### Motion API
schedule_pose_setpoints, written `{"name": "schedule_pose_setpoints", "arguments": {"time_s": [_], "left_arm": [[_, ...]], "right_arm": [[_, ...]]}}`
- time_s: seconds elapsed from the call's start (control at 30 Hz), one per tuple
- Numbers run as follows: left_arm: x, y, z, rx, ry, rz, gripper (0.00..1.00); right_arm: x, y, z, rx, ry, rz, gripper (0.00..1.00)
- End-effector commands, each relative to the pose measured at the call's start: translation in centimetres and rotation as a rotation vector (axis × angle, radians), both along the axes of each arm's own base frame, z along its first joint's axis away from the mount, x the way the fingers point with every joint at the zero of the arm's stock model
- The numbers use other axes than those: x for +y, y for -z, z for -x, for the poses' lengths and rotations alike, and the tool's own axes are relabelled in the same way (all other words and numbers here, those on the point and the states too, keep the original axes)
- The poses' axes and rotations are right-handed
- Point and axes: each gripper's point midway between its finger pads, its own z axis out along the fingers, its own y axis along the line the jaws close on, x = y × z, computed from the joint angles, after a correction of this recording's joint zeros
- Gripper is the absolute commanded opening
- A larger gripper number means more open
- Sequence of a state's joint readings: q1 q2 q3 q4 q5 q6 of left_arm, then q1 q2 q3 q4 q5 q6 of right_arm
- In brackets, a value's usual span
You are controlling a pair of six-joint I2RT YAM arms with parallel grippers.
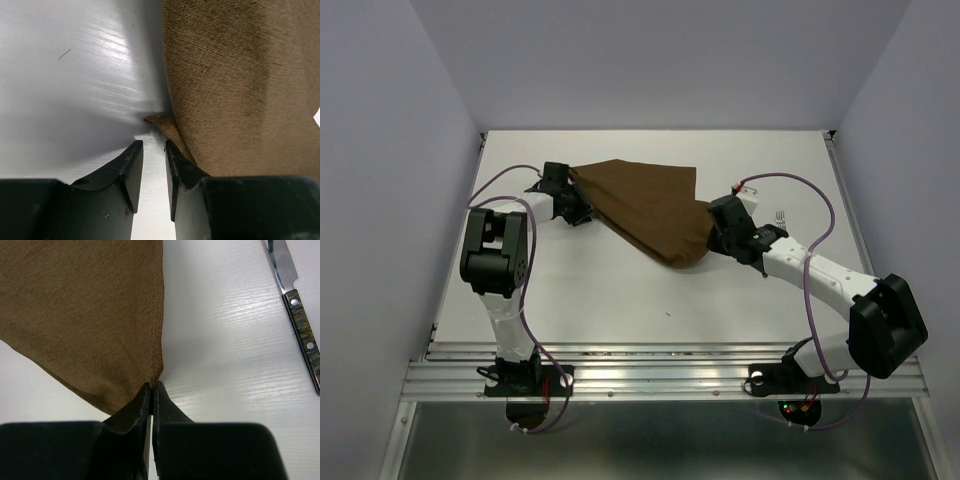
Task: Fold the napkin into a case and place the utensils inside
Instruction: Flatten out the crumpled napkin at the center of the board.
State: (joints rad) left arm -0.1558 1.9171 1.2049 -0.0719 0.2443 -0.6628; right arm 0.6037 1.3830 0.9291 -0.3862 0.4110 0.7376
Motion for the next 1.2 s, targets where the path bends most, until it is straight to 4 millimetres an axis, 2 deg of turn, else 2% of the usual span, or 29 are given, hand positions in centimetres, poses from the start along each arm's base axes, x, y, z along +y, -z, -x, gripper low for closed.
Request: {"name": "schedule_pose_setpoints", "arguments": {"time_s": [0.0,0.2,0.23,0.37,0.57,0.7,0.93,1.17], "left_arm": [[-0.6,-1.1,-1.3,-0.045,0.018,0.02,0.35],[-0.7,-1.0,-0.7,-0.04,0.025,0.025,0.29],[-0.6,-1.7,-0.6,-0.056,0.023,0.023,0.29],[-0.4,-3.3,-0.2,-0.125,0.01,0.025,0.34],[-0.3,-4.1,-0.5,-0.164,0.0,0.024,0.41],[-0.7,-4.0,-0.7,-0.175,0.006,0.052,0.43],[-0.9,-2.6,-1.1,-0.151,0.012,0.055,0.42],[-0.4,-1.7,-1.0,-0.136,-0.006,0.029,0.34]], "right_arm": [[0.9,-2.4,-1.2,-0.054,0.001,-0.034,0.01],[1.2,-2.3,-1.3,-0.046,-0.003,-0.037,0.01],[1.2,-2.2,-1.3,-0.044,-0.003,-0.038,0.01],[1.4,-2.1,-1.4,-0.038,-0.006,-0.041,0.01],[1.6,-2.0,-1.6,-0.033,-0.012,-0.038,0.01],[1.8,-2.1,-1.6,-0.033,-0.015,-0.043,0.01],[1.8,-1.9,-1.6,-0.029,-0.011,-0.041,0.01],[1.6,-1.7,-1.7,-0.029,-0.007,-0.031,0.01]]}}
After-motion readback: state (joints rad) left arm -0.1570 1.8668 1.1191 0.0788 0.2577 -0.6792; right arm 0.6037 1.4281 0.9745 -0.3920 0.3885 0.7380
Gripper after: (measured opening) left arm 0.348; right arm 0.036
